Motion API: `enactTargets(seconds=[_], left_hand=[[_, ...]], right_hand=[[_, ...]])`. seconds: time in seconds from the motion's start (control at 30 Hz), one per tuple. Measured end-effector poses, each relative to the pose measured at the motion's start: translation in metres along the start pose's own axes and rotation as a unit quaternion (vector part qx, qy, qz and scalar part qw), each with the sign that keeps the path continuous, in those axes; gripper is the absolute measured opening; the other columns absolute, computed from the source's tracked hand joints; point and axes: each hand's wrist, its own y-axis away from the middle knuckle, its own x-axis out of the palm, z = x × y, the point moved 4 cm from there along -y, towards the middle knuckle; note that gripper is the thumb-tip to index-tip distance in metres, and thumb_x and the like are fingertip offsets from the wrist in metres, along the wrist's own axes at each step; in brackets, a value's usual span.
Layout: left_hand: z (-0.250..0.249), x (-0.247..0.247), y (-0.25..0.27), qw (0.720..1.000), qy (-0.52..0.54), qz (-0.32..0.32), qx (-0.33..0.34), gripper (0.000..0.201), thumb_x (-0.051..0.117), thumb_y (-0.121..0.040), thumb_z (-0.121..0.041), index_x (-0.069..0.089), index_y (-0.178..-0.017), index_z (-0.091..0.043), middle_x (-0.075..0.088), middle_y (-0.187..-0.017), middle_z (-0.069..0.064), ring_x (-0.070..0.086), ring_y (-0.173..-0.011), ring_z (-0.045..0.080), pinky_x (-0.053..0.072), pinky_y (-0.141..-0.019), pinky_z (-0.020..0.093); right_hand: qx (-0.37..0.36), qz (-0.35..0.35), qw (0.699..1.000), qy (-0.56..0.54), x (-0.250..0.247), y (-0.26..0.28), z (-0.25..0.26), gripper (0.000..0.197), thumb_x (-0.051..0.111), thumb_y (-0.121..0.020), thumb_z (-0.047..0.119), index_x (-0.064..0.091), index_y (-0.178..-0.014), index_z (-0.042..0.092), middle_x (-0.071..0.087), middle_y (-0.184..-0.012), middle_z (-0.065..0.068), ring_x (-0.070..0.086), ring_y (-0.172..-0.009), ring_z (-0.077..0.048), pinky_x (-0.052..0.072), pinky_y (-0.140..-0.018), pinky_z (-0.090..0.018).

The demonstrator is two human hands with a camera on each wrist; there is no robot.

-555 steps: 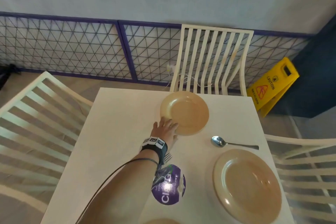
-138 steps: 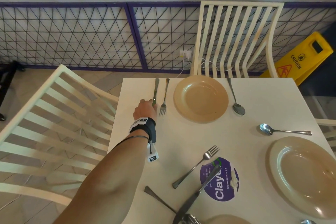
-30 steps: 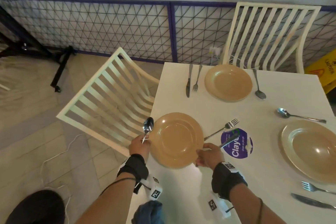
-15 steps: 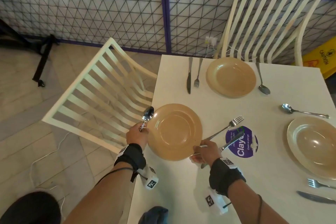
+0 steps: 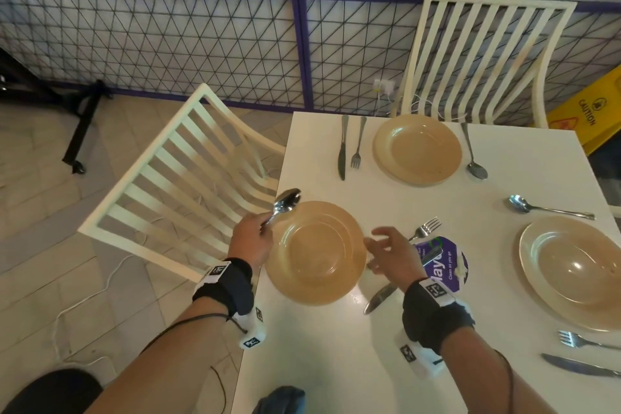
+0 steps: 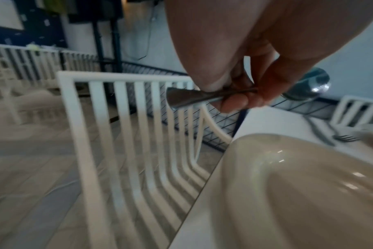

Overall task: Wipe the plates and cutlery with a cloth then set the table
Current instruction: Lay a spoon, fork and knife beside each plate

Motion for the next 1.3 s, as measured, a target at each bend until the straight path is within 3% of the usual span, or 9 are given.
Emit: enactTargets(seconds=[0.13, 0.23, 0.33, 0.43, 0.57, 0.73, 0.87, 1.1, 1.3], left_hand=[[-0.049, 0.014, -0.001, 0.989, -0.020, 0.091, 0.114, 0.029, 0.055, -0.102, -0.016, 0.070, -0.126, -0.021, 0.061, -0.098, -0.002, 0.056, -0.088, 0.014, 0.048, -0.088, 0.030], [-0.080, 0.027, -0.004, 0.972, -0.052, 0.143, 0.180, 0.029, 0.054, -0.102, -0.015, 0.071, -0.125, -0.020, 0.065, -0.106, 0.002, 0.054, -0.089, 0.013, 0.039, -0.083, 0.023], [-0.095, 0.031, -0.015, 0.962, -0.075, 0.163, 0.205, 0.029, 0.057, -0.101, -0.016, 0.072, -0.124, -0.024, 0.067, -0.111, 0.001, 0.055, -0.092, 0.012, 0.040, -0.084, 0.022], [-0.093, 0.025, -0.034, 0.964, -0.111, 0.150, 0.187, 0.023, 0.060, -0.099, -0.024, 0.075, -0.116, -0.027, 0.069, -0.111, -0.004, 0.059, -0.095, 0.013, 0.048, -0.089, 0.029], [-0.077, 0.012, -0.067, 0.975, -0.120, 0.120, 0.146, 0.019, 0.066, -0.095, -0.029, 0.077, -0.110, -0.025, 0.072, -0.110, -0.001, 0.064, -0.101, 0.019, 0.051, -0.095, 0.037], [-0.053, 0.011, -0.106, 0.993, -0.044, 0.080, 0.079, 0.016, 0.075, -0.088, -0.019, 0.079, -0.103, -0.017, 0.075, -0.103, 0.003, 0.067, -0.099, 0.022, 0.051, -0.099, 0.036], [-0.034, 0.023, -0.131, 0.996, -0.049, 0.067, 0.042, 0.015, 0.077, -0.085, -0.023, 0.078, -0.100, -0.022, 0.073, -0.094, 0.001, 0.067, -0.093, 0.023, 0.054, -0.096, 0.040], [-0.017, 0.037, -0.149, 0.991, -0.099, 0.061, 0.066, 0.012, 0.074, -0.087, -0.025, 0.078, -0.099, -0.020, 0.068, -0.100, 0.004, 0.064, -0.096, 0.024, 0.052, -0.090, 0.037], [-0.007, 0.043, -0.148, 0.991, -0.102, 0.032, 0.085, 0.013, 0.076, -0.087, -0.025, 0.078, -0.100, -0.023, 0.064, -0.101, 0.002, 0.063, -0.095, 0.020, 0.052, -0.093, 0.040]], right_hand=[[-0.062, 0.040, 0.991, -0.113, 0.002, -0.016, 0.035, 0.039, 0.071, -0.090, 0.032, 0.057, -0.126, 0.030, 0.065, -0.107, 0.000, 0.073, -0.084, -0.023, 0.063, -0.074, -0.043], [-0.076, 0.000, 0.983, -0.169, -0.002, -0.027, 0.044, 0.016, 0.069, -0.093, 0.018, 0.069, -0.109, 0.019, 0.069, -0.100, -0.014, 0.073, -0.073, -0.030, 0.063, -0.075, -0.046], [-0.061, -0.055, 0.986, -0.147, -0.012, -0.037, 0.041, 0.006, 0.066, -0.094, 0.014, 0.072, -0.093, 0.016, 0.074, -0.081, -0.013, 0.073, -0.064, -0.026, 0.063, -0.071, -0.039], [-0.014, -0.089, 0.987, -0.132, -0.022, -0.051, 0.033, 0.009, 0.064, -0.094, 0.015, 0.072, -0.092, 0.012, 0.075, -0.071, -0.012, 0.072, -0.060, -0.019, 0.062, -0.070, -0.031], [0.029, -0.096, 0.983, -0.156, -0.023, -0.076, 0.030, 0.009, 0.065, -0.090, 0.008, 0.071, -0.084, 0.010, 0.074, -0.070, -0.016, 0.071, -0.061, -0.025, 0.063, -0.072, -0.038], [0.065, -0.072, 0.982, -0.161, -0.009, -0.110, 0.032, 0.006, 0.067, -0.088, 0.002, 0.070, -0.093, 0.002, 0.072, -0.069, -0.015, 0.070, -0.059, -0.026, 0.061, -0.066, -0.036], [0.091, -0.057, 0.981, -0.160, 0.006, -0.131, 0.033, 0.013, 0.065, -0.087, -0.004, 0.065, -0.090, 0.009, 0.072, -0.072, -0.017, 0.067, -0.057, -0.026, 0.062, -0.069, -0.040], [0.118, -0.042, 0.983, -0.135, 0.019, -0.148, 0.028, 0.017, 0.067, -0.088, -0.004, 0.063, -0.083, 0.012, 0.070, -0.073, -0.016, 0.065, -0.056, -0.023, 0.063, -0.065, -0.039], [0.127, -0.035, 0.983, -0.130, 0.024, -0.150, 0.025, 0.013, 0.070, -0.086, -0.002, 0.064, -0.090, 0.009, 0.072, -0.077, -0.019, 0.066, -0.058, -0.025, 0.063, -0.068, -0.040]])
